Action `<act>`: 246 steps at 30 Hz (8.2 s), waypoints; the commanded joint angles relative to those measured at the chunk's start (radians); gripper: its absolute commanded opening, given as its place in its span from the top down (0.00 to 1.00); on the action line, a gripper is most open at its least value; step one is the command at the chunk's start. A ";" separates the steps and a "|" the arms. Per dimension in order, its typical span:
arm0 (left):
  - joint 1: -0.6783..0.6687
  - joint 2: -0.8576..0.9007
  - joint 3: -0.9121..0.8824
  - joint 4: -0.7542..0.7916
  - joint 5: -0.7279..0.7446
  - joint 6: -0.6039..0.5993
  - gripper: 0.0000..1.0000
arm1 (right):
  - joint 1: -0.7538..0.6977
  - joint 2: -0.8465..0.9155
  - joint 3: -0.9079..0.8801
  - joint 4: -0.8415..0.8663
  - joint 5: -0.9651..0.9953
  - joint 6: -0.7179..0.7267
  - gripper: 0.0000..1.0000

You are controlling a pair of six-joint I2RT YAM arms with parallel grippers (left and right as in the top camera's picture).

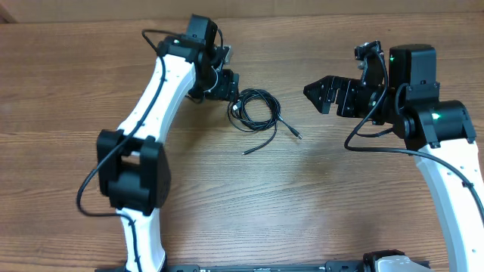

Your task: Untangle cables

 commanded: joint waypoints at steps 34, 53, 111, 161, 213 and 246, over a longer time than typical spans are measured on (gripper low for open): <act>-0.064 -0.101 0.500 -0.022 0.385 -0.092 0.96 | 0.004 0.157 0.027 0.129 -0.111 0.050 0.00; -0.063 -0.132 0.513 0.073 0.683 -0.197 0.96 | 0.091 0.195 0.027 0.262 0.046 0.174 0.06; -0.016 -0.045 0.490 -0.224 0.203 0.136 0.63 | 0.011 0.266 0.075 -0.048 0.331 0.304 0.14; -0.025 0.507 0.473 0.095 0.128 0.573 0.96 | 0.004 0.271 0.047 -0.133 0.249 0.097 0.08; -0.076 -0.519 0.648 0.531 0.068 -0.016 0.96 | 0.151 0.280 0.047 0.127 0.019 0.125 0.08; -0.092 -0.032 0.633 -0.068 0.122 0.114 0.96 | 0.007 0.280 0.047 -0.121 0.340 0.314 0.04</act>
